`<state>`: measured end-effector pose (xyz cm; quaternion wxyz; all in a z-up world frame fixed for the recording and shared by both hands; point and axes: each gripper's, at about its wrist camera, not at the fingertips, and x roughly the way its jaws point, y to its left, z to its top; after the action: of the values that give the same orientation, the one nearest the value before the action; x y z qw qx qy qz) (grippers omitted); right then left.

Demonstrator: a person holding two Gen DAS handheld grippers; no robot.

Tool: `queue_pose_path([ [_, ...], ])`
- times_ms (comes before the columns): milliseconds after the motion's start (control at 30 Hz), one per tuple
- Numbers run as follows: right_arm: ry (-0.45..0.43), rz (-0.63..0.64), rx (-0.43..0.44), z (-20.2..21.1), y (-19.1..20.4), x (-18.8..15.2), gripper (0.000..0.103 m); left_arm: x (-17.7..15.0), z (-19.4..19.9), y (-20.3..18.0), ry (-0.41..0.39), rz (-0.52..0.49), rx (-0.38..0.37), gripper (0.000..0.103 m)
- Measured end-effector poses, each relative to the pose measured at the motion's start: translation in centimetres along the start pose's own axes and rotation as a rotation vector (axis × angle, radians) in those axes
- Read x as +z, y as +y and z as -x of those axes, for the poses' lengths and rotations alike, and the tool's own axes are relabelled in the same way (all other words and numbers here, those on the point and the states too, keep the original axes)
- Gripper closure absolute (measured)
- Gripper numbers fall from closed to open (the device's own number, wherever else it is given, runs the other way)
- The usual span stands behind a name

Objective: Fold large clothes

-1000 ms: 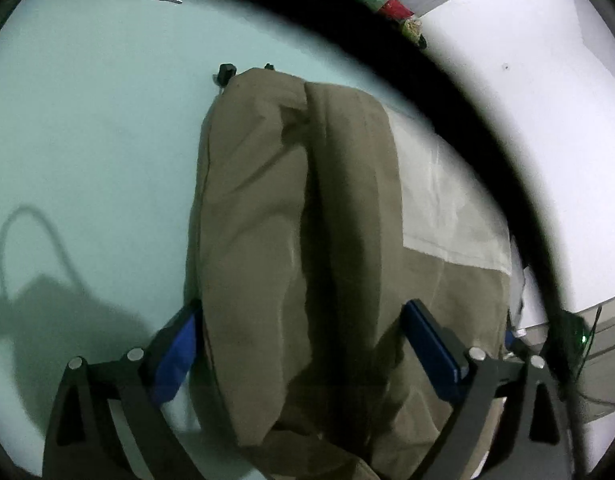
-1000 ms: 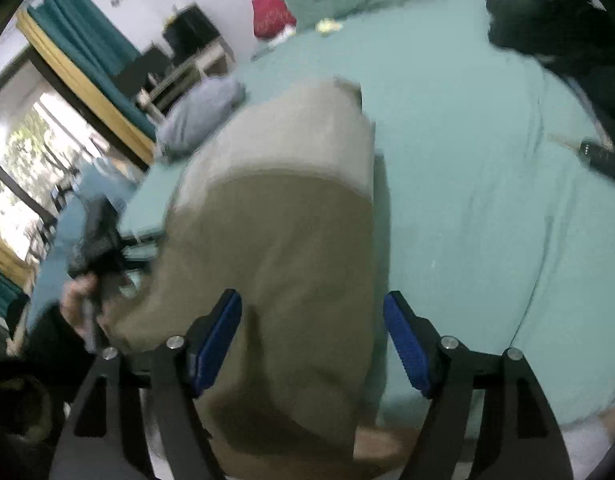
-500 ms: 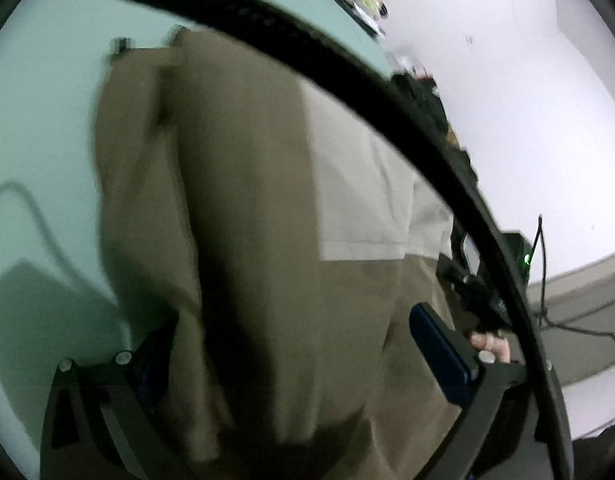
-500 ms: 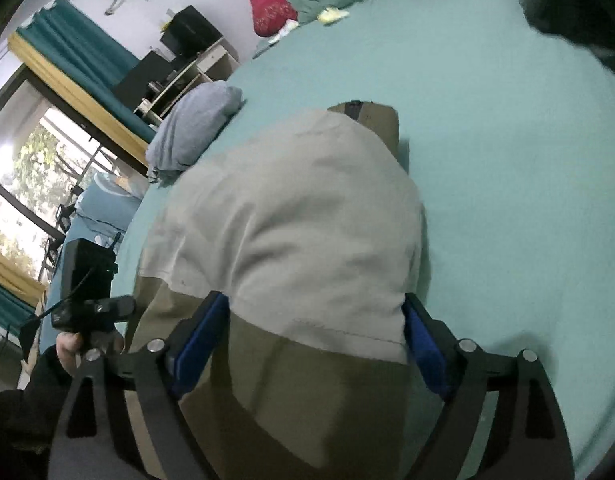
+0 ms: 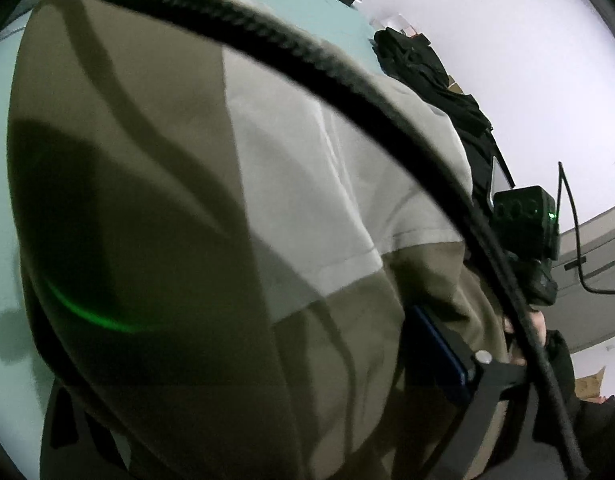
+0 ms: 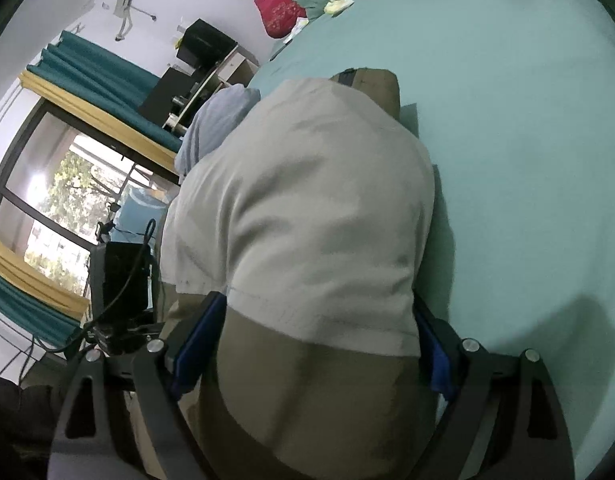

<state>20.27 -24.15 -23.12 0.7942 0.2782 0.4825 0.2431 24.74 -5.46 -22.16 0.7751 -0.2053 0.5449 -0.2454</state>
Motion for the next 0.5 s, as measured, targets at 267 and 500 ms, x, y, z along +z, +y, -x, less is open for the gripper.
queue_pose_path([
  [267, -0.064, 0.087, -0.097, -0.2, 2.7, -0.1, 0.050, -1.4, 1.0, -1.5, -0.100, -0.004, 0.122, 0.067],
  [500, -0.129, 0.150, -0.118, 0.8, 4.4, -0.2, 0.066, -1.5, 2.7, -3.2, -0.142, -0.049, 0.180, 0.080],
])
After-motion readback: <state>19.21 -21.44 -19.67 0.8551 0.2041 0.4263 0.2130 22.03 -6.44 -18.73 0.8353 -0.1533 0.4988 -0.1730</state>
